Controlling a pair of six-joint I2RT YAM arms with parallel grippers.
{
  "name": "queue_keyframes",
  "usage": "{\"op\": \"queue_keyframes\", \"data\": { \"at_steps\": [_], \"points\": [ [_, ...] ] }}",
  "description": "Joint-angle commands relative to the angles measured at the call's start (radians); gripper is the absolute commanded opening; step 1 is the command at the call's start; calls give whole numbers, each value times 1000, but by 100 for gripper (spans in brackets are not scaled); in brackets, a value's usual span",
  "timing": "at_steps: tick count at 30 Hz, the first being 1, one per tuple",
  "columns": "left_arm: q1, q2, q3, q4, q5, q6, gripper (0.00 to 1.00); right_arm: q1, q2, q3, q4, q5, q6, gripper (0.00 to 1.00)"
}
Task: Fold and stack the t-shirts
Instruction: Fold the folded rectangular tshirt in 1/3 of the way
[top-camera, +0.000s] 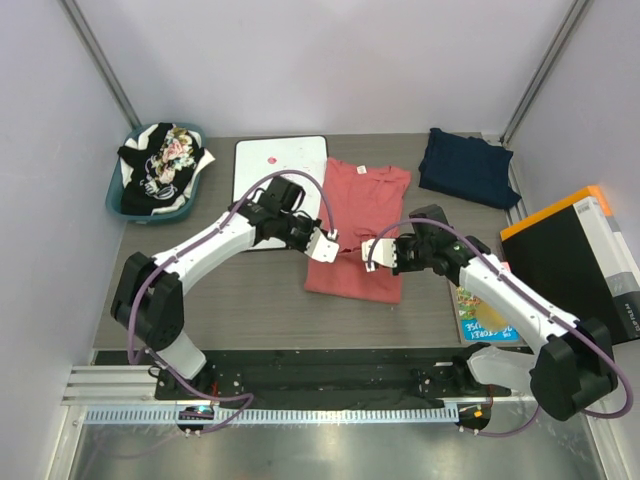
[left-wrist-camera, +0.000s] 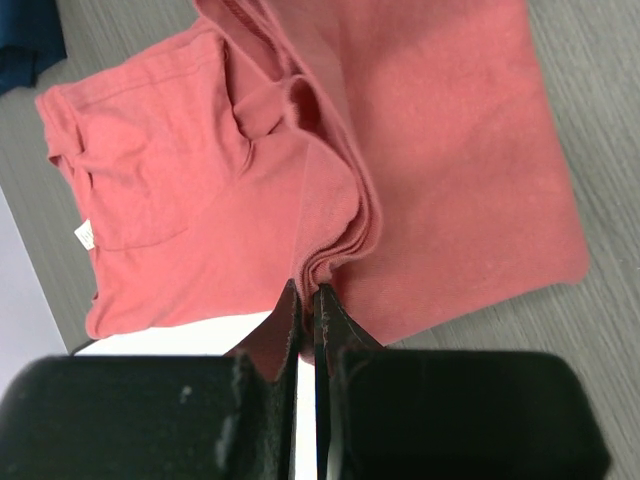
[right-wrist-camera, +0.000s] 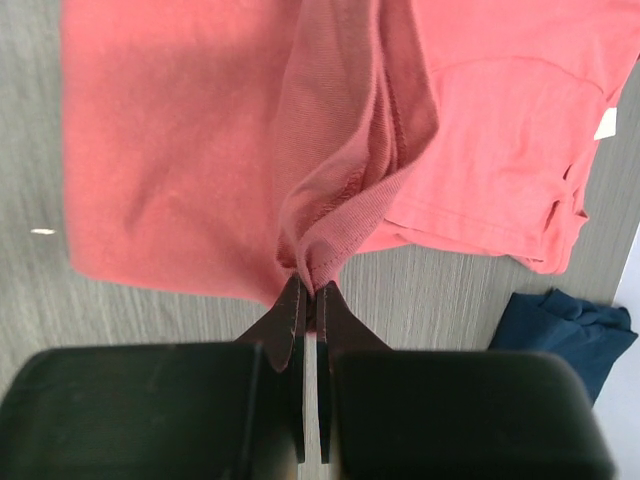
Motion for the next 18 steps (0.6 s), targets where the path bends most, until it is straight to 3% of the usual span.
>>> {"op": "queue_keyframes", "data": {
  "at_steps": [1,14,15,16,18],
  "points": [
    [31,36,54,50,37,31,0,-28,44,6,106,11,18,1],
    [72,166,147,98,57,36,1,-82,199,39,251,37,39,1],
    [74,172,152,104,57,31,2,-81,205,34,266,45,44,1],
    [74,179,157,123,54,23,10,-82,213,30,316,60,52,1],
    [77,192,155,156,39,-7,19,-81,218,-12,425,154,94,10]
  ]
}}
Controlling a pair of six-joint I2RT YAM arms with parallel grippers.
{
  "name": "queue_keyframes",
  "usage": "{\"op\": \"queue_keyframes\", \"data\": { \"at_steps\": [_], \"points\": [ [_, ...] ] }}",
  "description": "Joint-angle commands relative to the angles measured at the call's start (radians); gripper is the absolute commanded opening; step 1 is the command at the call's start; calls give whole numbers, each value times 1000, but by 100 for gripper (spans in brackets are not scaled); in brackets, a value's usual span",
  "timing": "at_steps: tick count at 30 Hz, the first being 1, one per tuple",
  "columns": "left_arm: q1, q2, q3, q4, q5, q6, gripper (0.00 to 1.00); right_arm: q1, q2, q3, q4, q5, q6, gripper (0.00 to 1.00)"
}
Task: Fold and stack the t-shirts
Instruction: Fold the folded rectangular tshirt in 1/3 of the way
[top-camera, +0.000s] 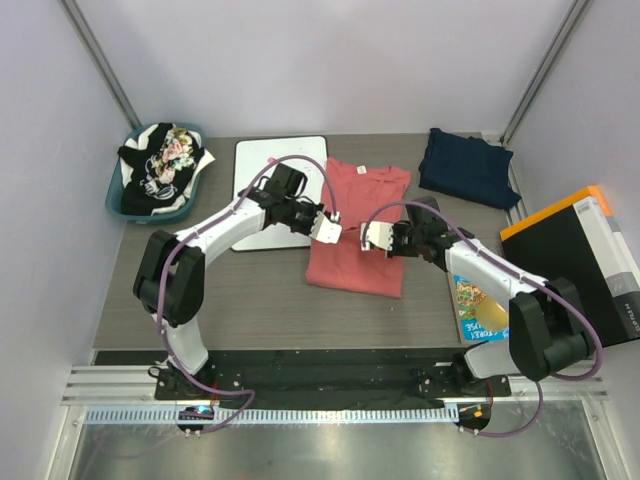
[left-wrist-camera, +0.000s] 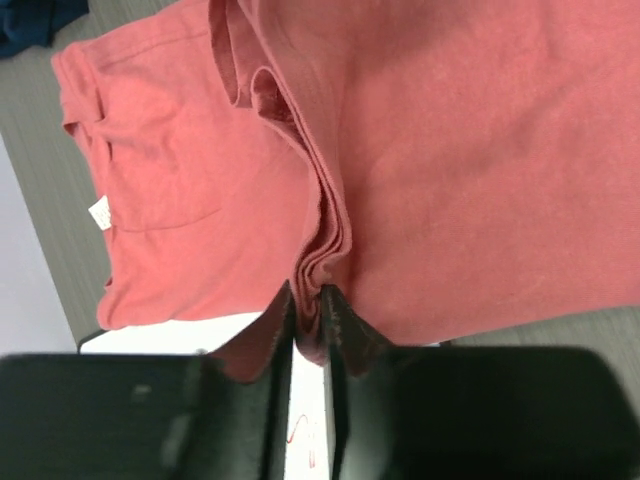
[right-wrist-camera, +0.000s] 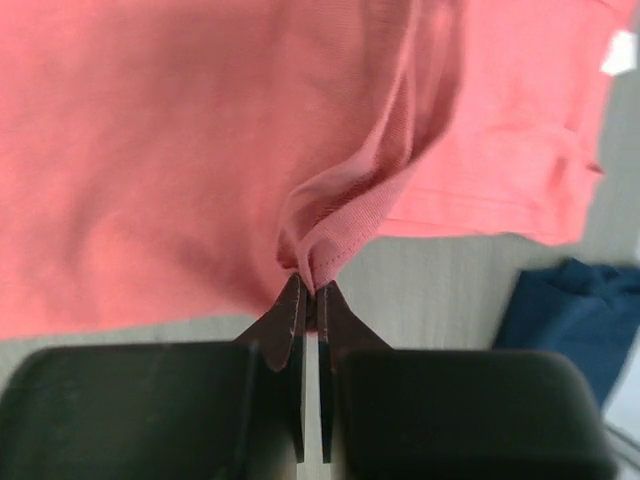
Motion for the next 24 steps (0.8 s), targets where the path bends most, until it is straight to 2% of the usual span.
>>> {"op": "queue_keyframes", "data": {
  "at_steps": [1,2,3,4,5,6,7,9,11,13,16,19,24],
  "points": [
    [13,16,33,155,-2,-47,35,-6,11,-30,341,157,72,29],
    [13,12,1,212,-23,-122,45,-4,22,-72,445,291,96,39],
    [13,6,-26,279,-78,-154,53,1,31,-87,531,343,101,48],
    [13,-5,-57,418,-100,-180,64,1,42,-88,625,380,104,65],
    [14,-14,-118,483,-121,-203,66,2,57,-85,661,445,127,69],
    [14,-37,-146,600,-164,-214,68,-1,62,-81,699,463,138,72],
    [14,-47,-169,640,-180,-222,73,-1,59,-78,702,474,149,75],
    [16,-82,-203,686,-209,-248,74,-1,39,-70,665,454,170,77],
    [19,-116,-196,650,-214,-257,73,-2,15,-49,586,405,189,77],
    [26,-177,-183,532,-176,-254,72,-6,-39,-41,421,289,201,77],
    [28,-252,-201,304,-88,-182,70,-4,-104,-1,71,33,99,75],
    [17,-312,-302,204,-53,-135,72,-1,-128,18,-196,-132,-10,74],
    [-73,-353,-462,197,-71,-102,72,76,-150,-51,-249,-158,12,73]
  ]
}}
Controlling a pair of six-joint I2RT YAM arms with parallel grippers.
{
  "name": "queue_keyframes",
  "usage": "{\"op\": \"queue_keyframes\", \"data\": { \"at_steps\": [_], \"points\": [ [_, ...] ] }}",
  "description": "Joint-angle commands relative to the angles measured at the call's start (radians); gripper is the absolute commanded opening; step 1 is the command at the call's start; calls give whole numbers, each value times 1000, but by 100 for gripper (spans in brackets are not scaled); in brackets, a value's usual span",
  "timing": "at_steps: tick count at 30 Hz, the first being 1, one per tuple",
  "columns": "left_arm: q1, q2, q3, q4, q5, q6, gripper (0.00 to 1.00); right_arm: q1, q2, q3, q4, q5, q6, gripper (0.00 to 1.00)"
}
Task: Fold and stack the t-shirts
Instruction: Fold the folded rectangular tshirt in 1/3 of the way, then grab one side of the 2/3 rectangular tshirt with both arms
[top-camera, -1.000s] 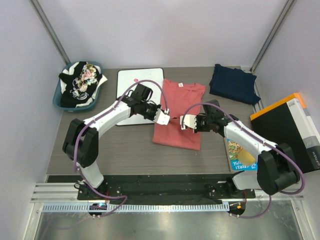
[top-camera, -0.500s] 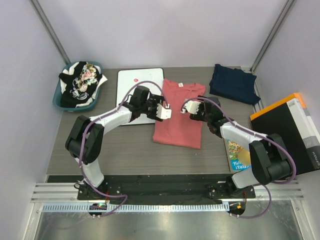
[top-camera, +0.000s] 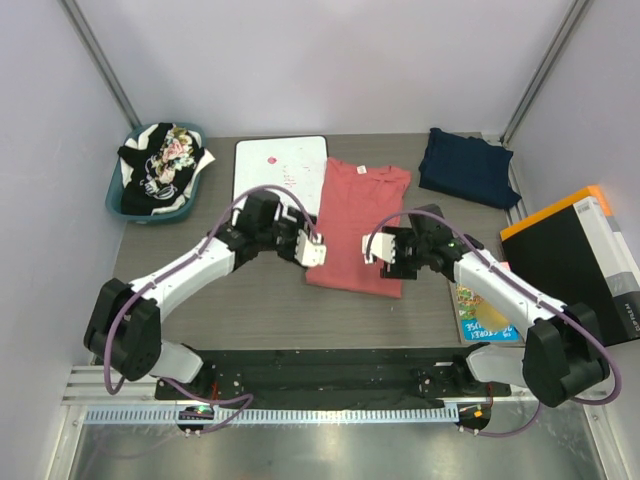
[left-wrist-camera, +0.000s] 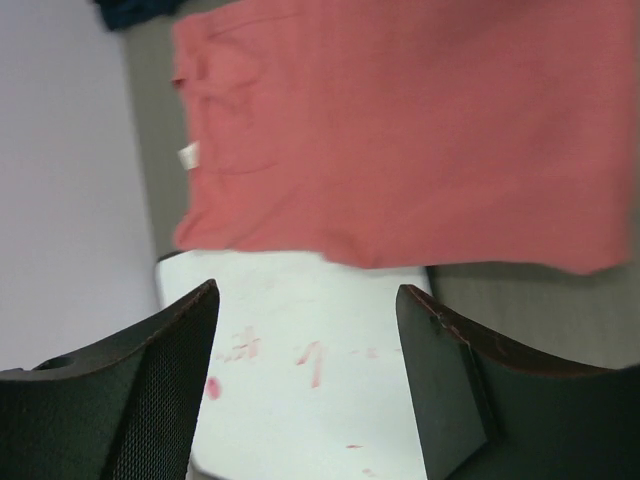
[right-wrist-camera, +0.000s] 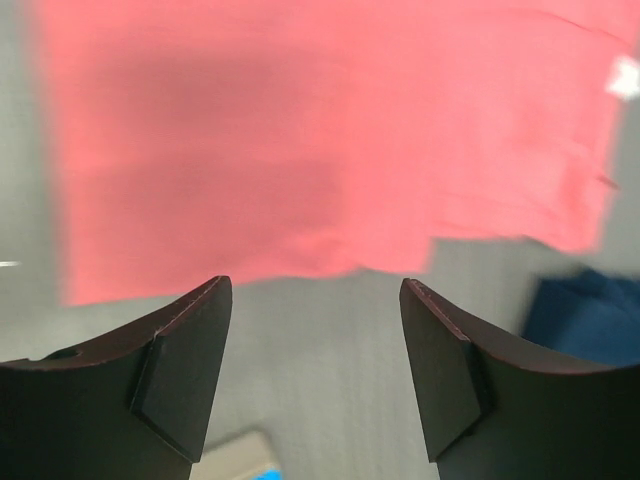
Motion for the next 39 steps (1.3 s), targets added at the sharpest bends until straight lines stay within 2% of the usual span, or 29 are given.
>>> {"op": "queue_keyframes", "data": {
  "at_steps": [1,8,15,22,25,27,30,33,34,35,37,39],
  "points": [
    [-83,9,-141,-106,23,40,71,63,-24,-44,-166,-127,-26,73],
    [-184,36,-213,-17,-50,-38,68,123,-24,-82,-106,-84,52,71],
    [-212,110,-227,101,-122,-89,67,133,-53,-182,3,-12,95,70],
    [-212,191,-218,141,-166,-57,64,133,-35,-232,82,17,121,72],
    [-212,224,-212,148,-165,-46,58,134,-18,-249,147,28,135,72],
    [-213,240,-200,149,-165,-47,49,134,-6,-254,187,25,138,71],
    [-213,260,-186,146,-172,-49,38,136,20,-254,208,19,130,65],
    [-213,259,-174,111,-162,-43,24,136,31,-249,193,3,112,42],
    [-213,254,-172,82,-156,-44,19,136,31,-236,175,-3,106,22],
    [-213,241,-163,57,-146,-49,7,136,28,-227,130,-10,98,15],
    [-213,216,-155,-8,-113,-67,0,137,14,-199,54,-14,90,1],
    [-213,164,-143,-64,-85,-96,0,137,-10,-146,-31,-50,84,1]
  ]
}}
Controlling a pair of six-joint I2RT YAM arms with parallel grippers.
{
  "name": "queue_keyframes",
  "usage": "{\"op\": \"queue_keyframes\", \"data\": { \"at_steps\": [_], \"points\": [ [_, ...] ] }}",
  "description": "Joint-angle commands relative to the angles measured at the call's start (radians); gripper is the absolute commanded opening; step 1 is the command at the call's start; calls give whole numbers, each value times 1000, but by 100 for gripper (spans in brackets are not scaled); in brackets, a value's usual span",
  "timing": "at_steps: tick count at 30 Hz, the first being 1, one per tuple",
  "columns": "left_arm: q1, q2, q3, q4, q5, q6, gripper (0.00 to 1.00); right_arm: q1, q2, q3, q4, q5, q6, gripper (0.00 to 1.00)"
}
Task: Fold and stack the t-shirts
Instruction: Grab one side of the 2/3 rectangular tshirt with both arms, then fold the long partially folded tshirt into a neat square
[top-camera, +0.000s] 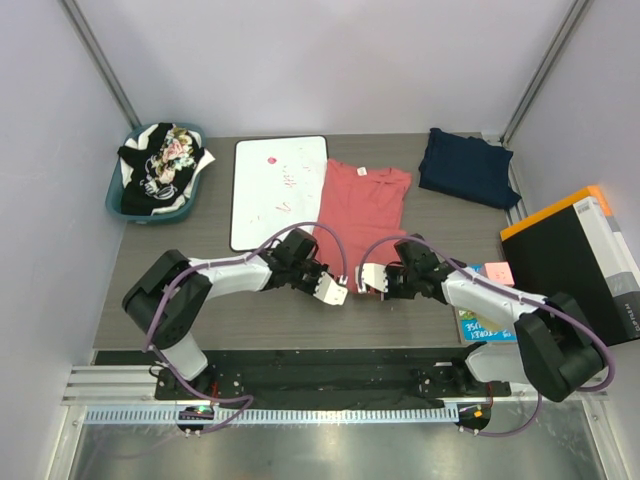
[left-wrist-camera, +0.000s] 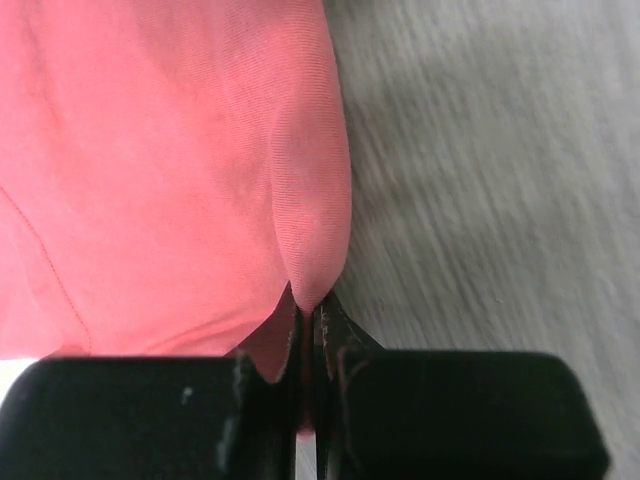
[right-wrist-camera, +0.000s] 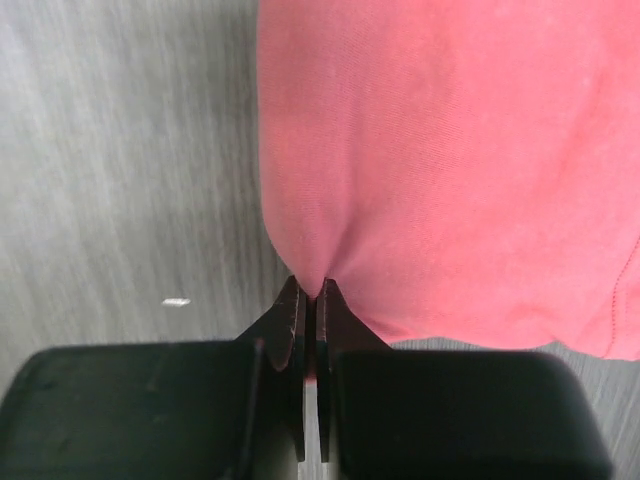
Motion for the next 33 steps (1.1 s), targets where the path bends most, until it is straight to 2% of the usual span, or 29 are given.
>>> {"op": "queue_keyframes", "data": {
  "at_steps": [1,7,9,13,16,20,24,29,33],
  "points": [
    [-6,-95,41,-247,95,-58,0,6,-48,115,-260,-77,-19,1],
    [-19,-302,117,-600,224,-130,0,16,-126,280,-693,-261,-115,1],
    [-28,-387,130,-694,244,-138,0,23,-161,325,-773,-294,-133,1],
    [-48,-505,152,-800,301,-173,0,62,-220,413,-996,-345,-173,1],
    [-60,-566,169,-837,310,-213,0,95,-247,477,-1060,-376,-130,1],
    [-68,-605,176,-857,320,-224,0,134,-253,536,-1044,-378,-35,1],
    [-68,-614,175,-803,274,-206,0,138,-257,522,-926,-306,13,1],
    [-60,-553,176,-669,128,-77,0,138,-258,473,-794,-103,-8,1],
    [1,-463,248,-631,146,-12,0,134,-246,458,-685,-14,-44,1]
  ]
}}
